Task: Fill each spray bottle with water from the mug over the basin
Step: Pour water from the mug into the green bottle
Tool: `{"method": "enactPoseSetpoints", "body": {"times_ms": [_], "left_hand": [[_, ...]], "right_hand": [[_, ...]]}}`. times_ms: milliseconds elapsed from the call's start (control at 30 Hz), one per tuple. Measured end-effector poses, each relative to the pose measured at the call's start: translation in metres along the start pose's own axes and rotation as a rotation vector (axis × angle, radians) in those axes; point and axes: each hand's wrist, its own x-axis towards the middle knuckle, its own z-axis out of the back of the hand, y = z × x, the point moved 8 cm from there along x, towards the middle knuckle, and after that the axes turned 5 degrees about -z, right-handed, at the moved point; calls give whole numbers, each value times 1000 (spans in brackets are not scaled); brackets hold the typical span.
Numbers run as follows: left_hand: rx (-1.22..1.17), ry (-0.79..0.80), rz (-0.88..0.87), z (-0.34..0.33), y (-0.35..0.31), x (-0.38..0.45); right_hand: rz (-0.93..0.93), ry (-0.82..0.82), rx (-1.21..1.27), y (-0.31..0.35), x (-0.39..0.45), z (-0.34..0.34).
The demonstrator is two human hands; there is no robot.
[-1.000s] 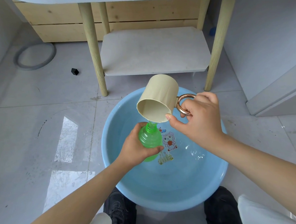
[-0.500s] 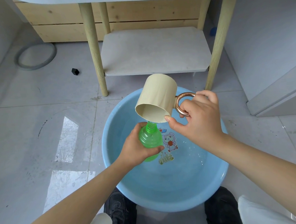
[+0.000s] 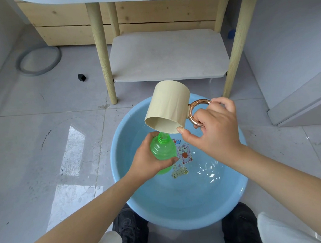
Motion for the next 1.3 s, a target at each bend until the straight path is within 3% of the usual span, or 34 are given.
{"method": "enactPoseSetpoints", "body": {"times_ms": [700,1067,1167,1300], "left_hand": [[-59,-50,-10,4,-5,-2],[-55,-52,-16,5,-6,-3],[-57,-53,-8,5,-4,-3],[-50,-55,-7,6,0,-3]], "right_hand": [[67,-14,-5,6,2,2],[-19,55,-37,-2,-1,2],[-133,118,-20,-10,-3,-2],[-454,295,40,-35,-6,-11]]}}
